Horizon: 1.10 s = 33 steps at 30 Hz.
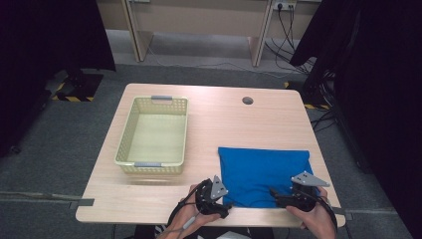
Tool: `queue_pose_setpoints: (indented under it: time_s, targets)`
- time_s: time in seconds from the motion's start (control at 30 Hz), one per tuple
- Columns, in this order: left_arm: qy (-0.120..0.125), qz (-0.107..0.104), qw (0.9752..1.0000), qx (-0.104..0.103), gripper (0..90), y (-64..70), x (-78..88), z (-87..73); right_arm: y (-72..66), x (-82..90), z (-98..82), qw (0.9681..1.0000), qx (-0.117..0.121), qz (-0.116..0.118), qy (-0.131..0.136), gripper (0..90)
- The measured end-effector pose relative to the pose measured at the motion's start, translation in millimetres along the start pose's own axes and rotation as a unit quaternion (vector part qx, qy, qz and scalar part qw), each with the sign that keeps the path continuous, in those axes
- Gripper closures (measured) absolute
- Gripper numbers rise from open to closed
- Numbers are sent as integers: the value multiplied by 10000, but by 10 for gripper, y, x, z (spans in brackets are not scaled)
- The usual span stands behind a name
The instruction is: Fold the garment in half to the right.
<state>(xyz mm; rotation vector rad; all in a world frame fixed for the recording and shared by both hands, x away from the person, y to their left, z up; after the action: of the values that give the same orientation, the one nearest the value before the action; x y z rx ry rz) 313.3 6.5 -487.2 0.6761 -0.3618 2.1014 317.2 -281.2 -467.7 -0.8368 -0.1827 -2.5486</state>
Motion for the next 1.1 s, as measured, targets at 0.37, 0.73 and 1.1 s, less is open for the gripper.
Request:
queue_pose_setpoints:
  time_s: [0.37,0.73,1.1]
  targets:
    - [104,-128,9999,-11,702,-21,-24,27,-9,-6,17,10000,-12,36,2,86]
    - [68,-214,9997,12,733,-36,-26,36,-19,-98,40,9998,87,94,-132,87]
    - [82,-192,9998,-52,738,-9,-29,37,65,-154,-53,9985,152,-12,-531,116]
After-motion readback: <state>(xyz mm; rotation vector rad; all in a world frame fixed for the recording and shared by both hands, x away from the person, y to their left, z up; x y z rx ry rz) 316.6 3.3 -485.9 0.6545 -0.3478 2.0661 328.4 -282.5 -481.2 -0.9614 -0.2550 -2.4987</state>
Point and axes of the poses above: each handheld gripper's, and its own axes: x roughly backward along the jaws, z roughly out of its top, y roughly to its right, the point moved 1 cm from there along -x, roughly forward along the jaws, and after that the axes turned 4 degrees about y, right-handed, at the moved point
